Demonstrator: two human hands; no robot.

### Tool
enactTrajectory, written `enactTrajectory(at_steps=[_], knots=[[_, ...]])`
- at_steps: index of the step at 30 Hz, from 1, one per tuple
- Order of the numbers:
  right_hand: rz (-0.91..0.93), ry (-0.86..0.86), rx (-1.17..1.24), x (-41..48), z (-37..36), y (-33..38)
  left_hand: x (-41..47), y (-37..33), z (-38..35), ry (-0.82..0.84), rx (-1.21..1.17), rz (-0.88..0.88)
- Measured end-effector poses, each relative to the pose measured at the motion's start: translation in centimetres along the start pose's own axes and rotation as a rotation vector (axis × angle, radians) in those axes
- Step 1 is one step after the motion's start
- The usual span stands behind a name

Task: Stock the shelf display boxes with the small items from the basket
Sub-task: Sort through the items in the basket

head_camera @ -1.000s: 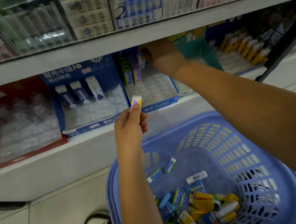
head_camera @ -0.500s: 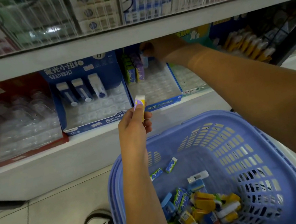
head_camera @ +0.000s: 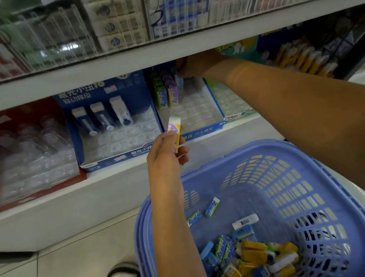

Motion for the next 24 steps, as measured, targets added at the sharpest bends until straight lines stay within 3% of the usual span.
enactTrajectory(at_steps=[5,9,12,15,21,24], knots=[[-0.055,-0.093,0.083,-4.2,1.4,0.4,0.0,-0.2,0.1,-0.033,-0.044,0.024],[-0.021,0.077,0.691,-11.8,0.9,-0.1,-0.2,-0.4,-0.4,0.03,-0.121,0.022],[-0.047,0.191,0.895,-15.9,-0.4,-0.4,-0.6,-0.3,-1.2,0.083,-0.101,-0.007],[-0.163,0.159,1.122,-17.2,-1.4,-1.1,-1.3,-0.4,-2.0,0.121,-0.118,-0.05],[-0.134,0.015,1.133,-17.2,-0.9,-1.1,-2.1,-0.6,-2.9,0.142,-0.059,-0.109],[-0.191,0.0,1.258,-16.9,-1.0,-1.1,-2.0,-1.2,-3.0,0.141,-0.062,-0.155]])
Point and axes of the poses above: each hand's wrist, its own x-axis towards the middle knuckle, its own z-axis out of the back of the hand, y = z × x, the point moved 6 cm from there along x, towards the middle knuckle, and after that the axes turned 4 degrees about -y, right-handed, at the moved point
